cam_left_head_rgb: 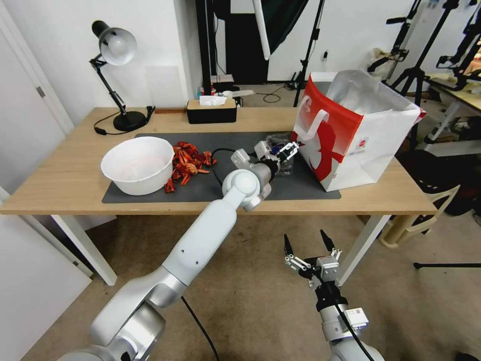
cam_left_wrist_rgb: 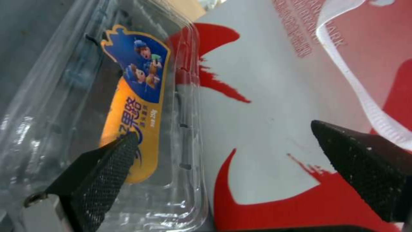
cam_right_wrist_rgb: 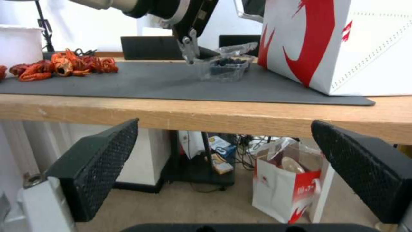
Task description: Close the takeout container lid, then place the container into the takeout bag.
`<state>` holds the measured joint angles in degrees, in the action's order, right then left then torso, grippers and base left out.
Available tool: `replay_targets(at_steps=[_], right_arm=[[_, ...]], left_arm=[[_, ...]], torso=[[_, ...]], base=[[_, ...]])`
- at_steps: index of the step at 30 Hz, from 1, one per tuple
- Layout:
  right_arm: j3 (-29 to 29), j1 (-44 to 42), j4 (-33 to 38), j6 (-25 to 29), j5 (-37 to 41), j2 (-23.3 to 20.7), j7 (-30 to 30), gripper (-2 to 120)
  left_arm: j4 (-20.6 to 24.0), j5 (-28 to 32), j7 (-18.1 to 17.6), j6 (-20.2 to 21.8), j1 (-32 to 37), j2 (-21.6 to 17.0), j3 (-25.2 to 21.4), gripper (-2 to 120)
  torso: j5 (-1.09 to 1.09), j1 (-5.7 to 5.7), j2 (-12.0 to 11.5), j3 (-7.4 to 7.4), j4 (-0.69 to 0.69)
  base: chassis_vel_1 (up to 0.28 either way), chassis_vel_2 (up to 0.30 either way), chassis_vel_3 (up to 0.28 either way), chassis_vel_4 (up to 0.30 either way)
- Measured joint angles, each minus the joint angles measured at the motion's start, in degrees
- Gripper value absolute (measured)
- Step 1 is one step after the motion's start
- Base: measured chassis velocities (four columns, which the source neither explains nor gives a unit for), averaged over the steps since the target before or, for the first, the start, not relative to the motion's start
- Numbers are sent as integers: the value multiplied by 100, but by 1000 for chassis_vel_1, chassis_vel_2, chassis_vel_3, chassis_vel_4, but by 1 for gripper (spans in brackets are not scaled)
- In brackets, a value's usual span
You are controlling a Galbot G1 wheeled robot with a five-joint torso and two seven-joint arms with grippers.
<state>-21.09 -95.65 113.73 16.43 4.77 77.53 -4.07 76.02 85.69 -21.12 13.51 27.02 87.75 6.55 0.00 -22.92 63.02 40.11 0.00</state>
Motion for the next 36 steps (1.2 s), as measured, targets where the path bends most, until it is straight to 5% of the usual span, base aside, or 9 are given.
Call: replay_targets(at_steps=[3,28,36], right_arm=[[2,16,-9,4,0,2,1,100],[11,112,33,6,145,2,75,100],[-206,417,500,-412,1389,-227,362,100]], left_arm=[[12,-11,-87,53,-9,-19,19,97],[23,-105,-320,52,29,-109,90,5],[7,-107,-342,48,42,-130,92,0]], torso=[[0,0,0,0,0],[0,0,0,0,0],[0,0,0,0,0]], base=[[0,0,0,0],[0,0,0,0],[0,0,0,0]])
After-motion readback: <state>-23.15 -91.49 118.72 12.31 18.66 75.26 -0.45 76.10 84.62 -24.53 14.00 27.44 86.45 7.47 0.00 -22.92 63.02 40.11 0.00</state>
